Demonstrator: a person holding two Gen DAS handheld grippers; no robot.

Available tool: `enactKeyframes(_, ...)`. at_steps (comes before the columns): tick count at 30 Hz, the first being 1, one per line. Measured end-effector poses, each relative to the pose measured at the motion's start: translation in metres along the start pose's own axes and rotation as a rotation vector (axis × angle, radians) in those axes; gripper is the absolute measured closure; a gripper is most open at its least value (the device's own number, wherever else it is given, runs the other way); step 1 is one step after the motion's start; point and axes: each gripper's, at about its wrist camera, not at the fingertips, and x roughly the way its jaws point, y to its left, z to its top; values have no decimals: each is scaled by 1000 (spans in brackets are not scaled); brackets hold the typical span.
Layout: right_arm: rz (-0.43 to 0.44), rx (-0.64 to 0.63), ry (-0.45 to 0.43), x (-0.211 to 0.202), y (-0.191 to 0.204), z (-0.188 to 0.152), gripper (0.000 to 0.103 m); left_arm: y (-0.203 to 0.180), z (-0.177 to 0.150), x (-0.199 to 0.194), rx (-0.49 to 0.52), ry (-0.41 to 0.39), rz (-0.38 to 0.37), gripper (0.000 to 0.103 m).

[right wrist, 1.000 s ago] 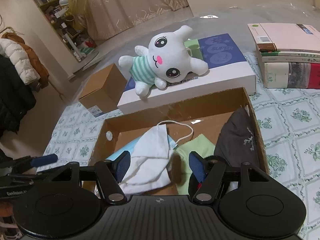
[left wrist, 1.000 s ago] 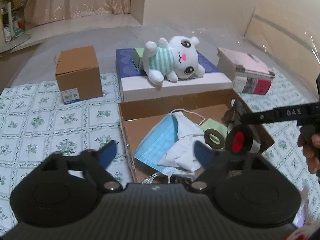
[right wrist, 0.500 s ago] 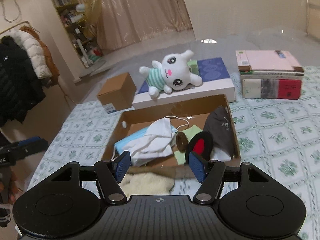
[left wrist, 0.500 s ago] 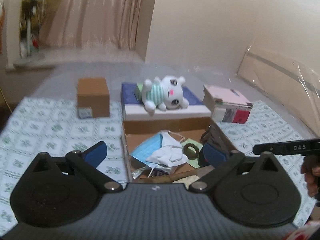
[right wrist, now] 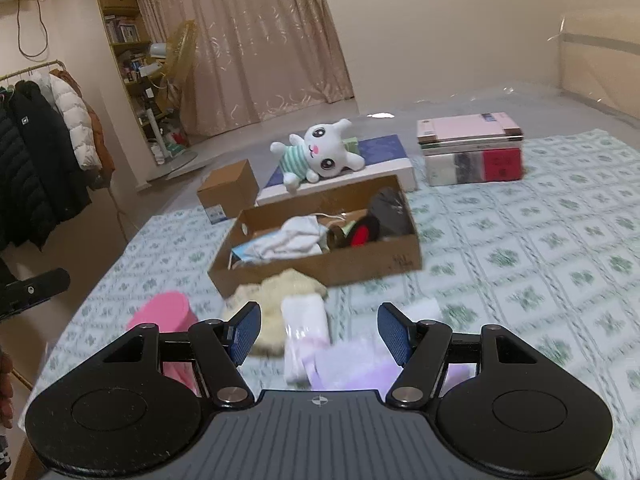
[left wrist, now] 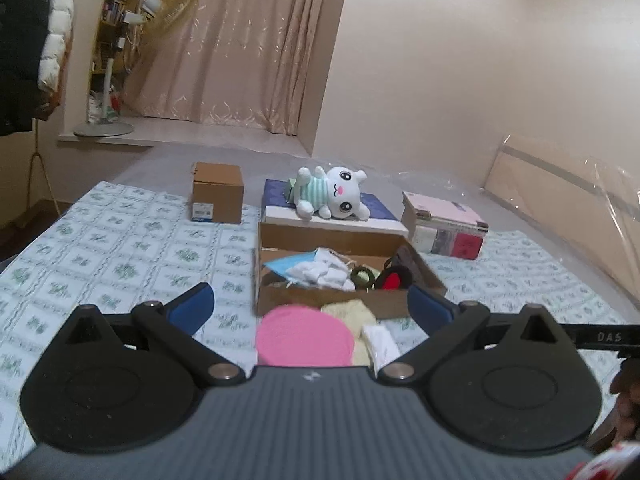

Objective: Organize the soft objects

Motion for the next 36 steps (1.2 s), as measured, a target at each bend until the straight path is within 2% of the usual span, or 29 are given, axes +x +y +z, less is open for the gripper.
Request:
enactKeyframes(6, -72, -35, -37, -32, 3, -37, 38, -24, -40, -24, 70, 10, 43, 1)
enactKeyframes(9, -81, -42, -11, -37, 5, -52, 38, -34, -58, -27, 98, 39, 27, 1)
enactKeyframes(13, -76, -71, 20, -39, 10, -68, 38, -39, -76, -28, 76, 70, -11, 2)
enactKeyframes(21, -64, -38, 72, -32, 5, -82, 38, -36, -91, -19, 21, 166, 35, 2)
enactKeyframes(26, -76, -41, 103, -27, 4, -85, 38, -32, -97, -9, 27, 228, 61, 2)
enactKeyframes(36, -85, -58, 139, -21, 6, -90, 38, -33, -106, 2, 18, 285, 44, 2)
